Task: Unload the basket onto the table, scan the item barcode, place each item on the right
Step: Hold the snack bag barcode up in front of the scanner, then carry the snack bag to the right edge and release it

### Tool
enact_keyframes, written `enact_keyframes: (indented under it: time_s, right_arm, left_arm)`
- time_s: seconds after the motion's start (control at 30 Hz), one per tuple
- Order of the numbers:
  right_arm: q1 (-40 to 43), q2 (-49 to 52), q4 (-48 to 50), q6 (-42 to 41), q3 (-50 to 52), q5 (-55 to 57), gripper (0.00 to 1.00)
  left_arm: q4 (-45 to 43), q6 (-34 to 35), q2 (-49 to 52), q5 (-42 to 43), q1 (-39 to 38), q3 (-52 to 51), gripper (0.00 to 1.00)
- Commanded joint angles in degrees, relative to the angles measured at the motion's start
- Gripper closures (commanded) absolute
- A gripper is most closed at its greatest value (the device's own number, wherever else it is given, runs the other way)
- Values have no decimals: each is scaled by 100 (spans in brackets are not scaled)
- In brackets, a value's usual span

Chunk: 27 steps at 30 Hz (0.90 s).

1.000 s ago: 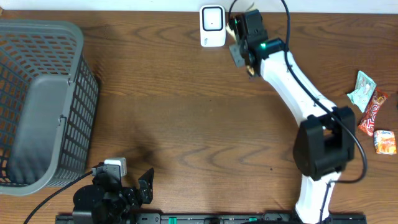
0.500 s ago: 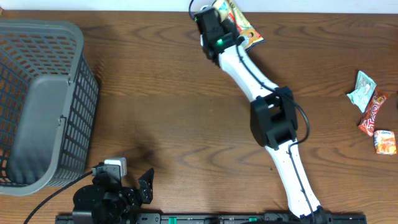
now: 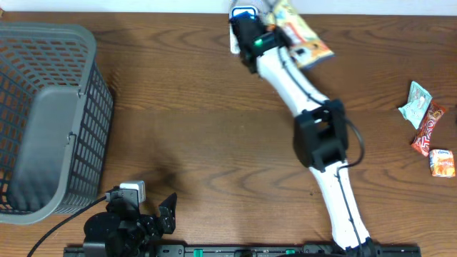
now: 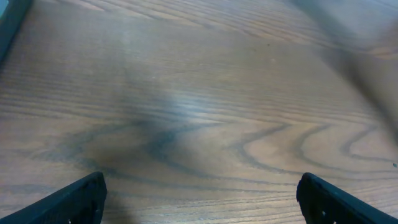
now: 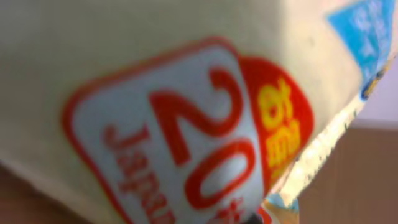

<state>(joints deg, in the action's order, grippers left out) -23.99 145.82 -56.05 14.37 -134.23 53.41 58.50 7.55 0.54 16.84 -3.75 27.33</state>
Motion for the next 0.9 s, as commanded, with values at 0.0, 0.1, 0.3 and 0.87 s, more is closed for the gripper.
enact_keyframes:
  time_s: [0.0, 0.1, 0.3, 0.87]
  right_arm:
    - [914, -566, -907, -1720, -146, -424, 99]
    - [1593, -522, -1447, -2260, -66, -1060, 99]
    - [2935, -514, -1445, -2337, 282, -2249, 92]
    - [3495, -3217, -1670, -2380, 111, -4981, 1]
  left_arm:
    - [-9, 26, -31, 72, 9, 26, 2]
    - [-9, 26, -31, 72, 9, 26, 2]
    - [-9, 26, -31, 72, 9, 26, 2]
    - [-9, 26, -31, 72, 9, 26, 2]
